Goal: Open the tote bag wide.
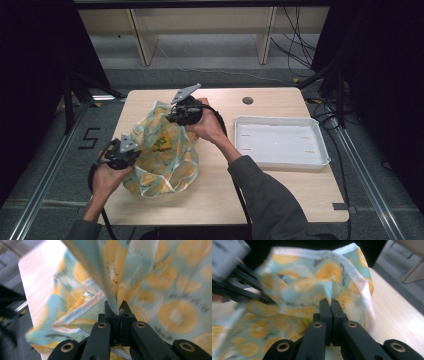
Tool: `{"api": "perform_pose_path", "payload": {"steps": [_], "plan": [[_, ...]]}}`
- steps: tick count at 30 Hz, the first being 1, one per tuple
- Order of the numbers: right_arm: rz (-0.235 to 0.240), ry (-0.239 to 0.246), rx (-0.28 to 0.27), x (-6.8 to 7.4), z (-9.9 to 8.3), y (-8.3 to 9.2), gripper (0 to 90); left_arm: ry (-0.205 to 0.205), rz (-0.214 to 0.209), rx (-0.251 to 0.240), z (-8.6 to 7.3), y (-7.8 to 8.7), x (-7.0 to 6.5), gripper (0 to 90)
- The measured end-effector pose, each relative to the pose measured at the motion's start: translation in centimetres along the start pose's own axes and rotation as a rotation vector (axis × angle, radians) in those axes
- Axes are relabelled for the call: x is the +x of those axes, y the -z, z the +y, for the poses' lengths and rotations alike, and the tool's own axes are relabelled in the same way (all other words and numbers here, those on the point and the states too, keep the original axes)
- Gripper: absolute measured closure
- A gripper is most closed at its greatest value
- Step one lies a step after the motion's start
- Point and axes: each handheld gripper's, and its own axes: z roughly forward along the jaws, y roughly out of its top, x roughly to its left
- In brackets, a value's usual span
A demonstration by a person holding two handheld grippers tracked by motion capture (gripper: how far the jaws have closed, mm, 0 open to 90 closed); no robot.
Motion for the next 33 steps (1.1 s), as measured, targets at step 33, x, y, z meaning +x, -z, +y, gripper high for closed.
{"api": "perform_pose_path", "payload": {"steps": [33], "plan": [[-0.255, -0.181, 0.275, -4.8, -7.3, -5.8, 73.2, 0.351, -0.042, 0.072, 0.0, -9.5, 5.8, 86.9]]}}
